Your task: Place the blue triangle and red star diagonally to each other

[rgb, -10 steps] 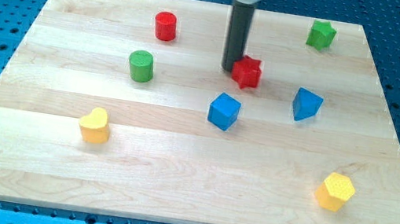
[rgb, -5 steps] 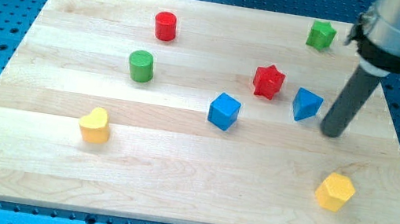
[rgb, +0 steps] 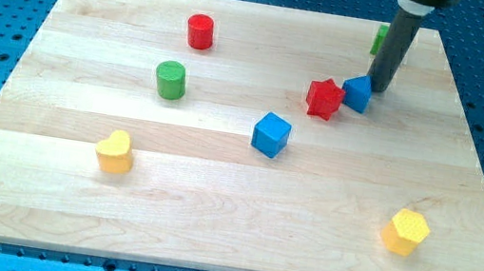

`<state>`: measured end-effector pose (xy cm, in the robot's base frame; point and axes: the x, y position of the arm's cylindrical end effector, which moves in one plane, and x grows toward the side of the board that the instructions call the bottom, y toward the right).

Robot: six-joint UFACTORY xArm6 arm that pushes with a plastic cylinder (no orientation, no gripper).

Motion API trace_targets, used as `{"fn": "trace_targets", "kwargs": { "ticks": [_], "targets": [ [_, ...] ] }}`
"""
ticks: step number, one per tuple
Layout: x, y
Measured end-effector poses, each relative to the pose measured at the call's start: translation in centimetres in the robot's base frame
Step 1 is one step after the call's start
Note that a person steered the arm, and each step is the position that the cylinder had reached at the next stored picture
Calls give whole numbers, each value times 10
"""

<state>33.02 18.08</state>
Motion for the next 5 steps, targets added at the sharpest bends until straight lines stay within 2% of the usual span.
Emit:
{"fn": "trace_targets", "kwargs": {
  "ticks": [1,2,4,5],
  "targets": [
    [45,55],
    [71,35],
    [60,-9],
    [35,-12]
  ]
}}
